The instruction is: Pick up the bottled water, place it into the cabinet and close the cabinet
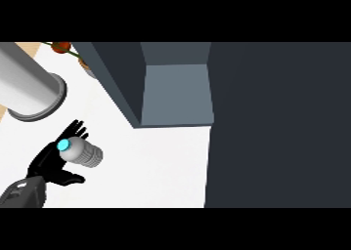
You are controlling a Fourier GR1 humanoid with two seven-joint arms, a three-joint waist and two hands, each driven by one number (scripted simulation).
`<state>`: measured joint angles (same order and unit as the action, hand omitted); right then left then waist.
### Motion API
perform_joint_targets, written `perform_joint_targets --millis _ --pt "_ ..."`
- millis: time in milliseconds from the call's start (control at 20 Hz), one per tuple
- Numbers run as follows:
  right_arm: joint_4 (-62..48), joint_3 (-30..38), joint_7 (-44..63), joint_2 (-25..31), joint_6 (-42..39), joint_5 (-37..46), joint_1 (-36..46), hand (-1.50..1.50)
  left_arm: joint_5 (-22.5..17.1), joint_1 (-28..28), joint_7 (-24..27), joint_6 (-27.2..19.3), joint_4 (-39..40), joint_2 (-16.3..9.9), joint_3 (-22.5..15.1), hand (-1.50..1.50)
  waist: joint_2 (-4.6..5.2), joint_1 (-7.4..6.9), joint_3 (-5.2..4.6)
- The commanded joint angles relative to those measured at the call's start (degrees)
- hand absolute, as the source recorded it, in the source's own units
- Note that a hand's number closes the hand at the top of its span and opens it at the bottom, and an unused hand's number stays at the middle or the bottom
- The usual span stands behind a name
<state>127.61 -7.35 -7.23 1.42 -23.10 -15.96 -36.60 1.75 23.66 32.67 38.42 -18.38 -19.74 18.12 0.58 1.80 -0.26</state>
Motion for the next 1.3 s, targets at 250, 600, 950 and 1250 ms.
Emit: perform_joint_targets --millis 250,600,950,1250 --pt "-0.71 0.77 1.32 0.14 0.67 -1.19 2.52 -1.5 -0.96 2.2 4.15 9.33 4.66 0.83 0.02 -1.5 0.1 -0.05 -0.02" --pt "-1.9 -0.28 0.27 0.06 0.17 -0.72 1.37 -1.5 -2.8 2.8 1.22 13.54 5.96 2.32 0.46 -1.5 0.03 0.02 0.02" --pt "-1.6 -3.35 0.69 -1.37 2.36 1.93 1.93 -1.5 -3.28 2.78 1.18 14.1 4.63 5.59 -0.06 -1.5 0.03 -0.03 -0.04" --pt "-2.05 -1.32 -0.32 0.1 0.68 0.06 0.4 -1.5 -2.47 2.17 1.18 15.32 2.56 6.83 -2.07 1.5 -0.22 -0.25 0.08"
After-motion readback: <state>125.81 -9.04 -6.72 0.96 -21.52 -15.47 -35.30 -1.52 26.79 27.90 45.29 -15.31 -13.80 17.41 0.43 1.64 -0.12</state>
